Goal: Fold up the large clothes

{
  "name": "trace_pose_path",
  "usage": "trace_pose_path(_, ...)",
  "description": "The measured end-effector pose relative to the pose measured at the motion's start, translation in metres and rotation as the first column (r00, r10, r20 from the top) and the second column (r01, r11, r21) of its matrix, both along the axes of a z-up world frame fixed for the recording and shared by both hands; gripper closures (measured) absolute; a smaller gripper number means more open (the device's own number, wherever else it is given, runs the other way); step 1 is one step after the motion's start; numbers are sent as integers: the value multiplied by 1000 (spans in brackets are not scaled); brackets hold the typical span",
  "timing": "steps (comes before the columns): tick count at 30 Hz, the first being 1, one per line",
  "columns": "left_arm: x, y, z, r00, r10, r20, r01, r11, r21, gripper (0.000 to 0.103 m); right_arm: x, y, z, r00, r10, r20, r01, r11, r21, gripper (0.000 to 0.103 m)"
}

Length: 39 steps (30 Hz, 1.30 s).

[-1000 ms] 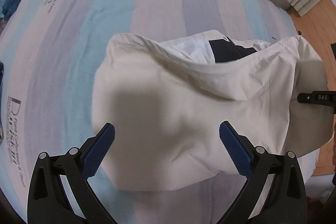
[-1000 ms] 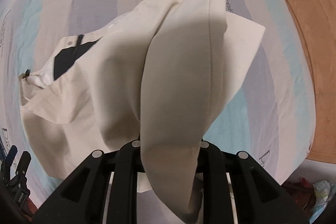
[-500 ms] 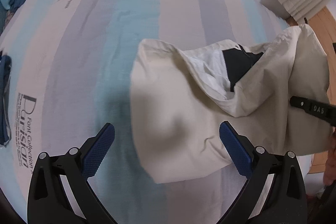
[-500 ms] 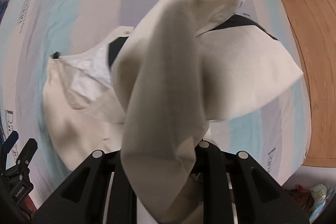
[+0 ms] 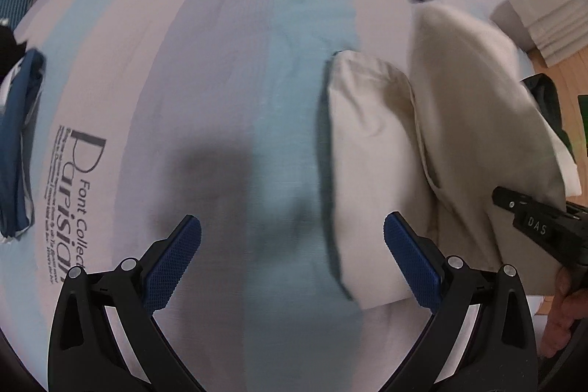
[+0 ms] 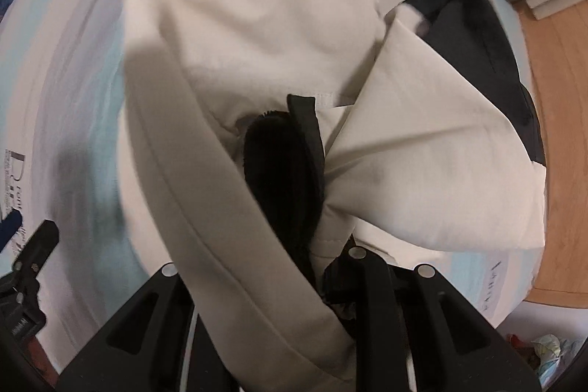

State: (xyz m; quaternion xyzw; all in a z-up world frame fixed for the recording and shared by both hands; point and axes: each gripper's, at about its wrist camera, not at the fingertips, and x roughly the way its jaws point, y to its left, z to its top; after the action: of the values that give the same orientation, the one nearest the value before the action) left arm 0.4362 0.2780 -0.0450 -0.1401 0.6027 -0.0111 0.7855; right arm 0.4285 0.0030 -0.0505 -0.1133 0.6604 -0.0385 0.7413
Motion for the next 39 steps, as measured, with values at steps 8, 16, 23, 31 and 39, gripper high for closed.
trace_pose_path(8,4,21,-10,1000,5,0,-5,1000,-2,6,5,53,-36,997,54,-62,-53,998,24,85)
trace_pose_path(16,13,31,-35,1000,-12,-12,12,1000,14,6,18,58,-73,995,75,-58,-75,997,-1,84)
trace_pose_path(23,12,35,-50,1000,-9,-21,10,1000,16,6,16,66,-92,993,115,-35,-116,993,-23,73)
trace_pose_path(31,5,35,-49,1000,-21,-17,21,1000,10,6,1,48,-71,987,155,-32,-149,979,142,42)
trace_pose_path(39,-1,35,-47,999,-37,-14,37,999,12,6,-37,30,-21,961,270,62,-277,939,204,39)
